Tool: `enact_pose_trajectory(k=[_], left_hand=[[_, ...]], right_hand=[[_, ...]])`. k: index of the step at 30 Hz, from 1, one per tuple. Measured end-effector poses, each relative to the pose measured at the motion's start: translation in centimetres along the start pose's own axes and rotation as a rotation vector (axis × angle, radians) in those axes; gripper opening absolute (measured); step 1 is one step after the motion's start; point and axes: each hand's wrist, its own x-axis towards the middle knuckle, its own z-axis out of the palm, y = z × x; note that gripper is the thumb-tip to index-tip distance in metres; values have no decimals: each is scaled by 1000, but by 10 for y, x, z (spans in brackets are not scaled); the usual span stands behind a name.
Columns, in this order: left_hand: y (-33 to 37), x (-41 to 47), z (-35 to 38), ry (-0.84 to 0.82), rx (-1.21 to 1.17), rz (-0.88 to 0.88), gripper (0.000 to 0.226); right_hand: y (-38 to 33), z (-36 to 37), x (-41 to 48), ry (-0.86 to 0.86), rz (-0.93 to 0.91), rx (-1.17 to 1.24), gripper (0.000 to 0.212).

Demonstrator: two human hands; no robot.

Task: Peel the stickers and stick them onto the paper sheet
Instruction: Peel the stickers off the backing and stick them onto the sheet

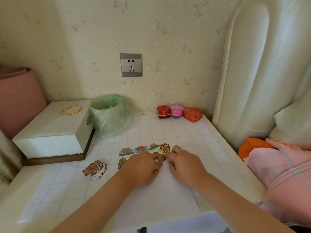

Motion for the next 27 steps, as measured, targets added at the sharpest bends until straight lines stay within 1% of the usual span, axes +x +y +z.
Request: enact_pose_trajectory(k=[1, 2, 5, 6, 8, 9, 11, 13, 15, 18, 21, 27], left_hand=[[0, 2, 0, -46, -3, -12, 41], [1, 2, -1, -57, -19, -29, 41], [2, 1, -3, 12, -59, -115, 42], [4, 1, -5, 29, -98, -169, 41], [8, 0, -7, 86, -243, -304, 30], [8, 1, -6, 132, -309, -358, 30], [4, 4, 4, 189, -362, -393, 33], [-1, 6, 14, 181, -288, -374, 37], [-3, 5, 20, 157, -116, -300, 43], [-2, 3, 23, 159, 57, -238, 43], [-2, 3, 20, 125, 100, -220, 43], [-2, 4, 17, 96, 163, -152, 43]], right_hand=[[0, 0, 0, 11, 4, -1, 34], [0, 0, 0, 22, 7, -5, 33], [0, 0, 1, 28, -4, 3, 37], [0, 0, 1, 22, -12, 6, 39], [1, 1, 2, 12, -20, -4, 42], [1, 1, 2, 12, -18, -7, 43], [0, 2, 4, 17, -14, 5, 43], [-1, 3, 6, 27, -11, 11, 43], [-2, 4, 7, 42, -23, 4, 41], [1, 7, 8, 100, -95, 24, 38], [4, 14, 7, 146, -192, 40, 36], [9, 11, 6, 137, -282, 11, 28]])
